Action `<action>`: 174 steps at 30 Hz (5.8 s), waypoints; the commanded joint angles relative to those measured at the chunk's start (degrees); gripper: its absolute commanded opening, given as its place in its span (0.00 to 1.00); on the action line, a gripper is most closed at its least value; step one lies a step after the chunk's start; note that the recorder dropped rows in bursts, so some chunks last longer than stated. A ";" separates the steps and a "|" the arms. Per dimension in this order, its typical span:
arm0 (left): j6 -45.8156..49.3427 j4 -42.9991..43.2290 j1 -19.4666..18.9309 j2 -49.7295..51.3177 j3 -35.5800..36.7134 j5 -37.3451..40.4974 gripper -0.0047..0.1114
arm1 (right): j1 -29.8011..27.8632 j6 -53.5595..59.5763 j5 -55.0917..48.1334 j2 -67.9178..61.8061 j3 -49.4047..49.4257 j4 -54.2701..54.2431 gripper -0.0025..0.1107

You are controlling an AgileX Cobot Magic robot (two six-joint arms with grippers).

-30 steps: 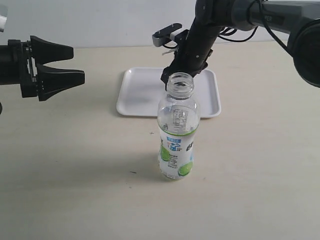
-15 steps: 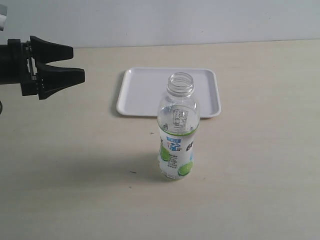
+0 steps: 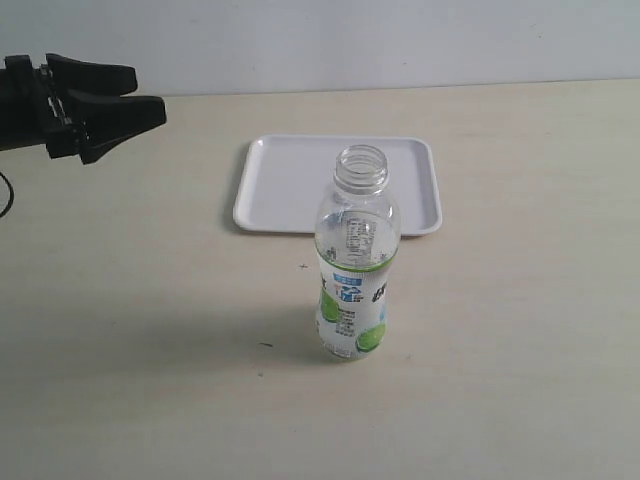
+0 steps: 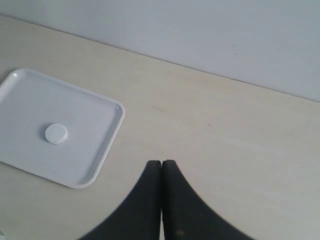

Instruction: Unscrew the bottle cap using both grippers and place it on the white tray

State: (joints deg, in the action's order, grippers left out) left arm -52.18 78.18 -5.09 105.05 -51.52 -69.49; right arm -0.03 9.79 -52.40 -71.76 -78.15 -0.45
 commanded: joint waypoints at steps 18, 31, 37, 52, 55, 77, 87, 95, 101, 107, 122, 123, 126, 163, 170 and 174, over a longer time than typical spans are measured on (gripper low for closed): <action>-33.26 9.73 0.07 -17.19 10.23 -0.47 0.04 | -0.30 -0.88 26.94 50.74 46.66 -14.55 0.02; -44.56 8.46 -0.44 -76.30 26.17 19.58 0.04 | -0.30 3.00 14.09 65.35 48.06 -16.43 0.02; -65.16 21.77 -0.44 -98.77 26.28 34.34 0.04 | -0.30 9.30 13.26 65.35 50.21 -26.21 0.02; -69.42 21.77 -0.79 -105.05 41.01 44.52 0.04 | -0.30 17.54 26.12 66.25 57.84 -36.97 0.02; -69.42 21.77 -0.79 -105.05 42.28 43.32 0.04 | -0.30 15.62 28.53 66.33 60.60 -37.09 0.02; -69.42 21.77 -0.79 -105.05 42.30 43.10 0.04 | -0.30 15.98 44.14 71.76 68.42 -33.41 0.02; -69.42 21.77 -0.79 -105.05 42.30 43.10 0.04 | -0.43 15.98 55.16 71.76 78.15 -33.57 0.02; -69.42 21.77 -0.79 -105.05 42.30 43.10 0.04 | -0.43 16.09 55.59 71.76 78.15 -33.46 0.02; -69.42 21.77 -0.79 -105.05 42.30 43.10 0.04 | -0.43 13.06 54.97 71.76 78.15 -28.90 0.02; -69.42 21.77 -0.79 -105.05 42.30 42.86 0.04 | -0.43 -10.42 51.64 71.76 78.15 -6.12 0.02; -69.42 21.77 -0.79 -105.05 42.30 42.43 0.04 | -0.43 -15.48 52.90 71.76 78.15 -5.77 0.02; -69.42 21.77 -0.79 -105.05 42.30 42.43 0.04 | -0.43 -15.48 52.90 71.76 78.15 -5.77 0.02; -69.42 21.77 -0.79 -105.05 42.30 42.43 0.04 | -0.43 -15.48 52.90 71.76 78.15 -5.77 0.02; -0.03 -46.89 13.10 -105.05 51.52 71.98 0.04 | -0.23 -15.48 52.90 71.76 78.15 -6.01 0.02; 33.94 -69.81 13.00 -105.05 51.52 71.85 0.04 | -0.23 -15.48 52.90 71.76 78.15 -6.01 0.02; 33.94 -67.10 11.60 -105.05 51.52 72.51 0.04 | -0.23 -15.48 52.90 71.76 78.15 -6.01 0.02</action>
State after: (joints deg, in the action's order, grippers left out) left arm -20.00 11.18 7.51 0.26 -0.10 2.72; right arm -0.14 -5.69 0.00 -0.30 -0.24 -6.72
